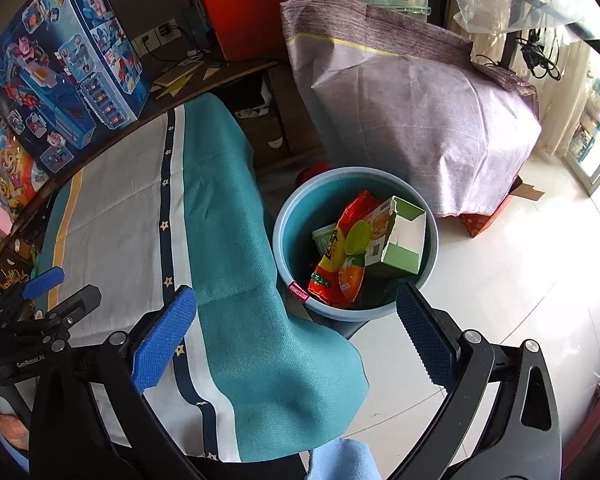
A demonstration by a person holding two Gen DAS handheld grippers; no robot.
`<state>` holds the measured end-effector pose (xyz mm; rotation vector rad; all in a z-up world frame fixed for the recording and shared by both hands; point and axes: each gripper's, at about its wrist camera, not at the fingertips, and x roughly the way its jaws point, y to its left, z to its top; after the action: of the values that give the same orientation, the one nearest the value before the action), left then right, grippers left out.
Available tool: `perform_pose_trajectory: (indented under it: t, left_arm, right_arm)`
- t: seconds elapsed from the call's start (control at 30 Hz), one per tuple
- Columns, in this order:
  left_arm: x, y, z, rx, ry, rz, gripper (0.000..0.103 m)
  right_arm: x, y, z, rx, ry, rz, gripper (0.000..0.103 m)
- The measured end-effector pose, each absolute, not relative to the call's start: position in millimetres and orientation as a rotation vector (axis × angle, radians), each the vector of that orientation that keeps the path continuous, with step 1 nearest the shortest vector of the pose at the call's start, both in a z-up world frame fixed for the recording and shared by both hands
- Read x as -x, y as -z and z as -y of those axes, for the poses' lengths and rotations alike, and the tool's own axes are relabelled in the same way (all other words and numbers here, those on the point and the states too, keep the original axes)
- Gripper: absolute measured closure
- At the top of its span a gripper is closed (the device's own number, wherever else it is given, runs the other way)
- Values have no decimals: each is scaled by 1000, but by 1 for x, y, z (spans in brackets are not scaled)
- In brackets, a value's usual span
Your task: Collect trash
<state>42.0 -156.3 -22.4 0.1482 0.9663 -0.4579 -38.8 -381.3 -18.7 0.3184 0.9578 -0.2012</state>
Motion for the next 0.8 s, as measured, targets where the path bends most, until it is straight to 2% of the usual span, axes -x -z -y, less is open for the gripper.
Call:
perform_pose_trajectory:
  t: [0.8]
  left_arm:
    - [-51,32,140,-131,426,-977,4]
  right_arm:
    - [25,39,378,-324,210,-1019,7]
